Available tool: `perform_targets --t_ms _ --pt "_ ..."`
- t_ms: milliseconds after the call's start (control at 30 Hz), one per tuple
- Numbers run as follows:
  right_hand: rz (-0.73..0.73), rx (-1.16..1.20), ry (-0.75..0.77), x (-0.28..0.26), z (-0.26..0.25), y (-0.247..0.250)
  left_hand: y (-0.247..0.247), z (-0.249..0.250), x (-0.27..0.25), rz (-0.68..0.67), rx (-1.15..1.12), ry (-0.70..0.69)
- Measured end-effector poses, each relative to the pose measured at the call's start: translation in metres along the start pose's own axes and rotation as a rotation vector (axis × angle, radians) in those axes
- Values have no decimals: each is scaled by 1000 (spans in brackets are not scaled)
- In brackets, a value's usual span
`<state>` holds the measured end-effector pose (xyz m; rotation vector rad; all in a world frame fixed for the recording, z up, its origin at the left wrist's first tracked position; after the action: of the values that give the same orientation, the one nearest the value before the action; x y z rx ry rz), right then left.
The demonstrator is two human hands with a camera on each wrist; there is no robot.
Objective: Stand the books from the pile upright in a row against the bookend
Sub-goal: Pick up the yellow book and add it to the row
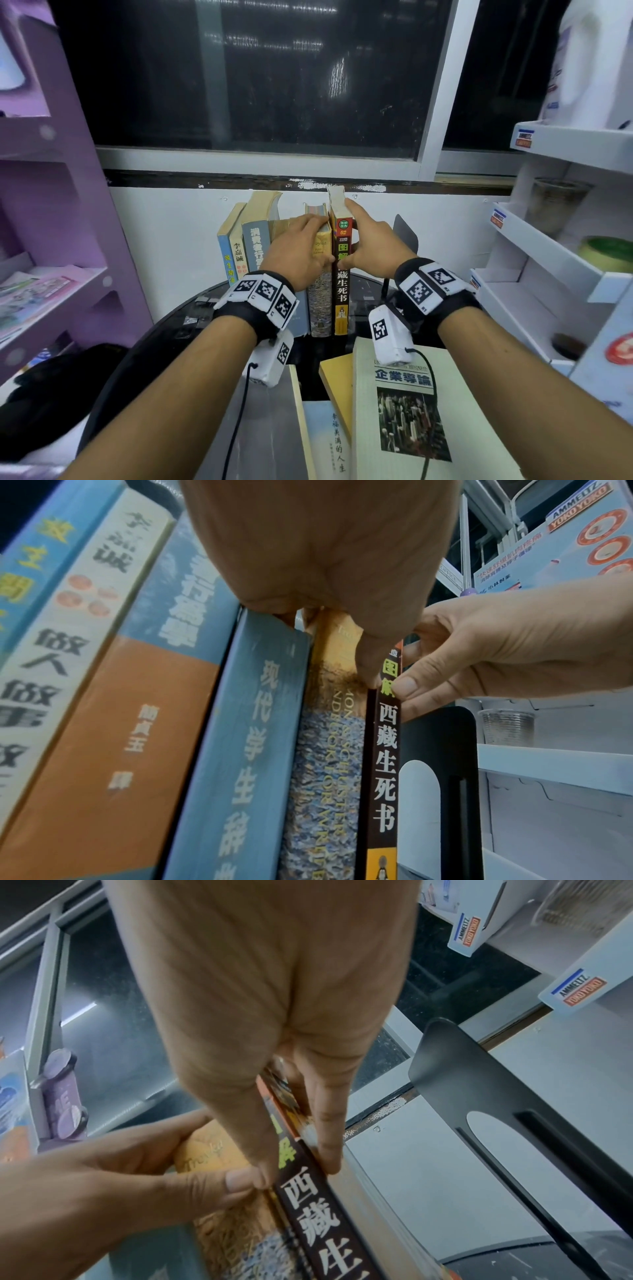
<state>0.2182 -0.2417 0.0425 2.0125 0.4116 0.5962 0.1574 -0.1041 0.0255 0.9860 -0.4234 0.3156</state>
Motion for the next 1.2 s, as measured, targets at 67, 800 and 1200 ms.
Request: perform_targets --t_ms 67,800,1200 --pt "4 23 1 -4 -1 3 2 2 -2 -20 -14 -6" --pt "-202 -44 -125 -111 2 37 8 31 -77 -161 -71 80" --pt "-371 -187 -334 -181 34 40 -36 67 -113 -527 -268 344"
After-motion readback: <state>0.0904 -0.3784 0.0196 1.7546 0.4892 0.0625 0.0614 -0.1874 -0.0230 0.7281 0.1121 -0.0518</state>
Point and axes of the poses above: each hand's wrist, its own x-axis towards the middle knuckle, its own y-axis out of the back of the hand, z = x × y, the point moved 2 cm from there along x, towards the middle knuckle, and after that the axes turned 9 degrees about -x, right-handed, at the moved point
